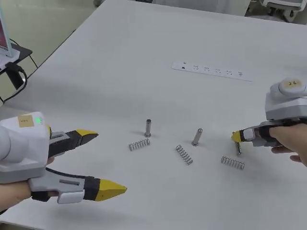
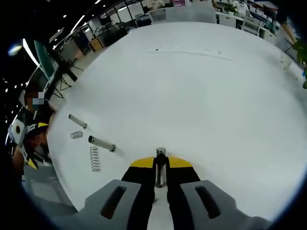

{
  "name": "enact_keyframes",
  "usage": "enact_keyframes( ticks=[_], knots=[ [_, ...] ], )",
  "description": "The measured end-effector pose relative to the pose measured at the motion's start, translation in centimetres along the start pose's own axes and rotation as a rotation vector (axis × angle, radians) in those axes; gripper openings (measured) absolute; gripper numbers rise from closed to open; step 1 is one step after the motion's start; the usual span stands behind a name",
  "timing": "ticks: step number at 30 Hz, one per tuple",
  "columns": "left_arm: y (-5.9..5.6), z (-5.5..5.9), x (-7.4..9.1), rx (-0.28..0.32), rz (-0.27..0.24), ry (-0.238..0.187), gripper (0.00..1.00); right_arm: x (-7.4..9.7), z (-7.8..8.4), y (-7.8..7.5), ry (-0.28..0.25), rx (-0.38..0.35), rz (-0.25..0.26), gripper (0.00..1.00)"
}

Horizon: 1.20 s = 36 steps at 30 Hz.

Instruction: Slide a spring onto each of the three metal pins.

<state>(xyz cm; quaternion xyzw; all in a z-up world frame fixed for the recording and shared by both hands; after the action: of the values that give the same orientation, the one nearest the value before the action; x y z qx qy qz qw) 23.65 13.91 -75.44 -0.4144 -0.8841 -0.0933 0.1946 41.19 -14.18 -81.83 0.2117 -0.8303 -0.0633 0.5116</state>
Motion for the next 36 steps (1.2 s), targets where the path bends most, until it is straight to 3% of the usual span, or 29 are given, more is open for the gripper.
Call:
enact_keyframes(
  ticks=[7,12,23,36],
  knots=[
    [-0.2,-0.1,-0.1,-0.005,0.004,-0.002,0.84,1.7,0.9,1.2,-0.04,0.024,0.0,0.05],
    [-0.6,-0.2,-0.2,-0.005,0.011,0.0,0.84,2.4,0.7,1.8,-0.076,0.04,-0.013,0.05],
    [-0.4,-0.6,-0.3,-0.008,0.005,-0.009,0.84,3.0,0.9,1.5,-0.103,0.142,0.009,0.05],
    [-0.4,-0.7,-0.4,-0.009,0.006,-0.011,0.84,3.1,1.6,1.3,-0.103,0.178,0.014,0.06]
  ],
)
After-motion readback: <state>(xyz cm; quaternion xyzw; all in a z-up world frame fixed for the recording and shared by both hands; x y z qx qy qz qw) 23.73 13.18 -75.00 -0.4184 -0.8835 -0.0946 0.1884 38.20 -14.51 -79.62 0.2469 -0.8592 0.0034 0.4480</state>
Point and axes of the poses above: the centre of the closed fingertips' face, and the gripper's own axes: x roughly backward along the fingers, y roughly to its left, z roughly out of its underside, the point moved 2 cm from there along x, roughly backward along the fingers, and after that the axes turned 10 degrees about -x, right-handed, at the moved point
